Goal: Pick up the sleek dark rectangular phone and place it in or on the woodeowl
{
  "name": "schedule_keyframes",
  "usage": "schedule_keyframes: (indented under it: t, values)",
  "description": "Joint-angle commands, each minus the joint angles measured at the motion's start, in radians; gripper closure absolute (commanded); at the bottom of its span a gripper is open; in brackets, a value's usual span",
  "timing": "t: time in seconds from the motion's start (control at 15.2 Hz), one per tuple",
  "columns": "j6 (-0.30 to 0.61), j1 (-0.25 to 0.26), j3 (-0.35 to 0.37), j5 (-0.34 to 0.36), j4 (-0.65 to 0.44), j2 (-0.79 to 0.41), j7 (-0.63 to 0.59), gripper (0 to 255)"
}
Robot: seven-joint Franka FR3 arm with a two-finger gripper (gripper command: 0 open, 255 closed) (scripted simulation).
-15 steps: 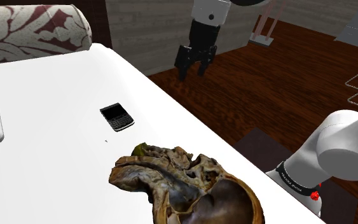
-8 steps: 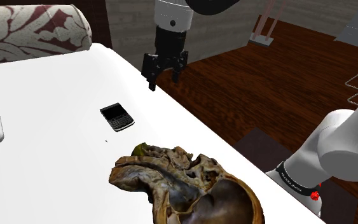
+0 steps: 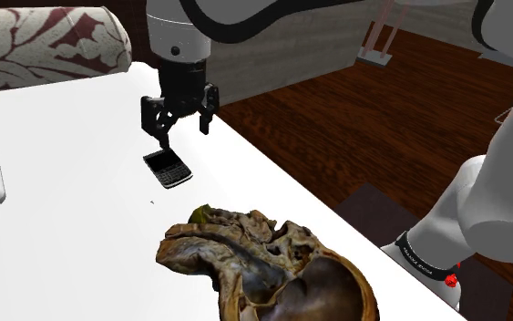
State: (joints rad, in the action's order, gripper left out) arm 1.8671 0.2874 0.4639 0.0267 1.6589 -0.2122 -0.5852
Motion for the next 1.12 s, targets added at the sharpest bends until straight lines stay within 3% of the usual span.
schedule_keyframes:
  t: [0.0,0.13,0.66,1.06]
  values:
    - [-0.02,0.036,0.009,0.042,-0.085,-0.078,-0.034,0]
    - [-0.04,0.07,0.012,0.073,-0.159,-0.142,-0.057,0]
    - [0.056,0.071,0.007,0.081,-0.077,-0.156,-0.063,0]
    - [0.055,0.071,0.007,0.081,-0.077,-0.156,-0.063,0]
